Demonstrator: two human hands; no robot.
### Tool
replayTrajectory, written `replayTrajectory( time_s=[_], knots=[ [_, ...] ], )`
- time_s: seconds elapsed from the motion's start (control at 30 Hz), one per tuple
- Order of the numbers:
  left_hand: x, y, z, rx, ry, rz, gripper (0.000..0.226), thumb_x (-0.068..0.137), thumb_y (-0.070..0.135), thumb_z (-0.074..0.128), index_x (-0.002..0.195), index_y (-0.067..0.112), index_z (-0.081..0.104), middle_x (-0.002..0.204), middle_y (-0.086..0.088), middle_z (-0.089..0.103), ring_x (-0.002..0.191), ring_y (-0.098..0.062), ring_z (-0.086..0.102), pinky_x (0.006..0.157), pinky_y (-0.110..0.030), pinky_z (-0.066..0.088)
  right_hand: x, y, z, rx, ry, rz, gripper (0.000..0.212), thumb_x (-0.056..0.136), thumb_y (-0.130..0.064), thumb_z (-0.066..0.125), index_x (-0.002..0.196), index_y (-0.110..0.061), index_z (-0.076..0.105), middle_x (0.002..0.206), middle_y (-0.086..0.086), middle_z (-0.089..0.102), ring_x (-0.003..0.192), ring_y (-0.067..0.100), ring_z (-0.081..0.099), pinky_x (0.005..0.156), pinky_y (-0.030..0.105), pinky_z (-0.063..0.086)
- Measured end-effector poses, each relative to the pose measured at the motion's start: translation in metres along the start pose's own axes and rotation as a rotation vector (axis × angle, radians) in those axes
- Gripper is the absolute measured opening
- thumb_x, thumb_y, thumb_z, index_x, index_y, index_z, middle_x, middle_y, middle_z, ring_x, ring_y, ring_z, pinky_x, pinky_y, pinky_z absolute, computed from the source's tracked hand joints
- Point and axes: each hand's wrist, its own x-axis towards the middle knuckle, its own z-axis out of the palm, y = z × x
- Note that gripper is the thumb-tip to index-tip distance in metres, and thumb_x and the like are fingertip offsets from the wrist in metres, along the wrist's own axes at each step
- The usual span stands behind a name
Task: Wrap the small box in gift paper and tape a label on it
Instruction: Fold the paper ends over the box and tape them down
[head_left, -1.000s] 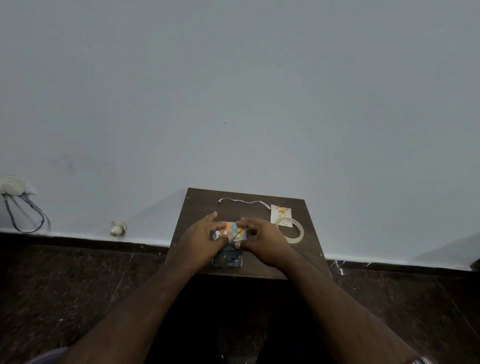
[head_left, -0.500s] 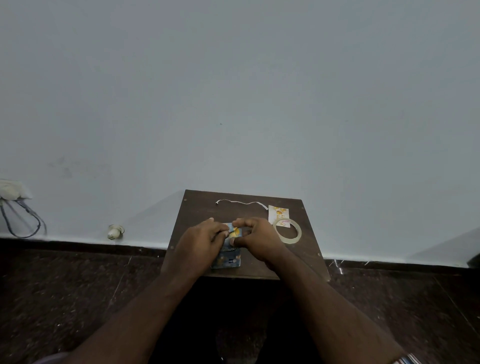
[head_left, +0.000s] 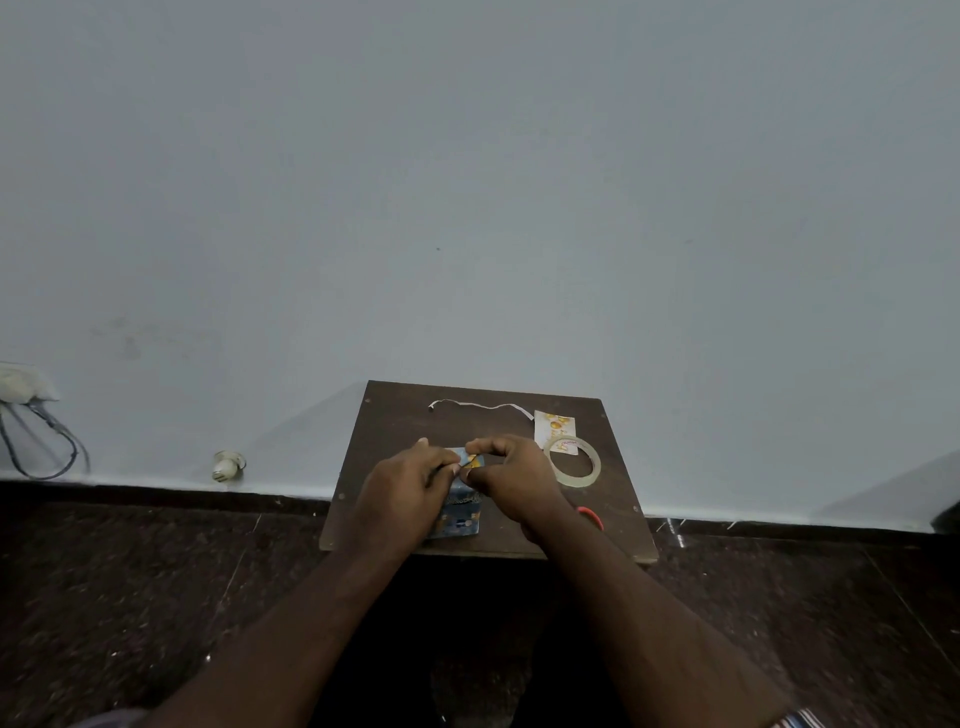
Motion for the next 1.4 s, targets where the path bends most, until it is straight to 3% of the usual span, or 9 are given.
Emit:
replayTrajectory(
  time_s=[0.17,0.27,0.4,0.53,0.67,0.8,1.03,1.3,1.4],
  knots=[
    [0.000,-0.001,0.003,0.005,0.010,-0.009,0.020,0.096,0.021,0.064,0.112,0.024,0.077,0.117,0.001,0.075,0.133,-0.015,0.053,0.091,-0.021,0.042,-0.001,-0.002,0.000,-0.018,0.002,0.009,0.029,0.076,-0.014,0.079,0.102,-0.026,0.076,0.103,-0.012,0.069,0.094,0.005,0.065,0.085,0.037,0.060],
    [0.004,-0.001,0.000,-0.078,0.066,-0.078,0.016,0.094,0.023,0.066,0.105,0.026,0.078,0.105,0.008,0.076,0.113,-0.012,0.066,0.089,-0.027,0.050,-0.004,-0.001,0.004,-0.036,0.034,-0.036,0.041,0.076,-0.017,0.080,0.115,-0.025,0.070,0.115,-0.010,0.067,0.096,0.007,0.065,0.088,0.036,0.058],
    [0.019,0.002,-0.005,-0.154,0.106,-0.177,0.011,0.092,0.026,0.068,0.098,0.026,0.078,0.094,0.016,0.074,0.090,-0.004,0.067,0.076,-0.017,0.048,-0.008,0.003,0.012,-0.150,0.184,-0.170,0.028,0.074,-0.023,0.083,0.098,-0.023,0.069,0.093,-0.010,0.056,0.086,0.010,0.058,0.076,0.028,0.048],
    [0.026,-0.004,-0.010,-0.171,0.075,-0.229,0.010,0.092,0.035,0.069,0.099,0.032,0.076,0.092,0.020,0.071,0.088,0.000,0.066,0.074,-0.016,0.047,-0.006,0.002,0.010,-0.208,0.132,-0.167,0.022,0.078,-0.027,0.080,0.097,-0.018,0.075,0.087,-0.009,0.059,0.094,0.016,0.059,0.073,0.025,0.040],
    [0.020,-0.010,-0.008,-0.158,0.116,-0.209,0.009,0.087,0.035,0.074,0.084,0.034,0.065,0.087,0.017,0.068,0.085,0.000,0.063,0.073,-0.027,0.052,-0.002,-0.004,0.004,-0.150,0.033,-0.066,0.019,0.079,-0.025,0.078,0.095,-0.015,0.077,0.072,-0.010,0.064,0.071,0.009,0.061,0.067,0.026,0.047],
    [0.010,-0.007,-0.001,-0.116,0.169,-0.201,0.017,0.085,0.033,0.074,0.074,0.026,0.064,0.074,0.011,0.065,0.072,-0.002,0.059,0.062,-0.027,0.047,-0.001,-0.010,0.003,-0.149,0.000,-0.047,0.012,0.076,-0.017,0.073,0.070,-0.006,0.071,0.059,0.004,0.062,0.055,0.013,0.052,0.059,0.031,0.044],
    [0.010,-0.003,0.002,-0.087,0.025,-0.244,0.013,0.091,0.030,0.067,0.093,0.026,0.079,0.085,0.011,0.072,0.082,-0.005,0.064,0.071,-0.026,0.050,0.002,-0.014,0.003,0.028,-0.034,0.035,0.012,0.071,-0.003,0.076,0.065,-0.012,0.072,0.064,0.002,0.069,0.061,0.013,0.061,0.064,0.033,0.051],
    [0.012,-0.001,0.001,-0.265,0.010,-0.378,0.002,0.086,0.027,0.074,0.085,0.027,0.076,0.081,0.008,0.072,0.077,-0.006,0.067,0.067,-0.024,0.048,-0.003,-0.014,-0.006,0.093,-0.027,-0.111,0.016,0.080,-0.006,0.074,0.083,-0.020,0.069,0.073,0.000,0.070,0.067,0.011,0.065,0.068,0.032,0.056],
    [0.011,0.001,0.001,-0.300,0.025,-0.383,0.005,0.087,0.031,0.073,0.085,0.028,0.076,0.082,0.009,0.073,0.077,-0.004,0.067,0.068,-0.026,0.050,-0.004,-0.015,-0.006,0.071,-0.033,-0.164,0.018,0.082,-0.007,0.071,0.084,-0.025,0.069,0.074,0.003,0.071,0.068,0.016,0.066,0.071,0.043,0.058]
  ],
)
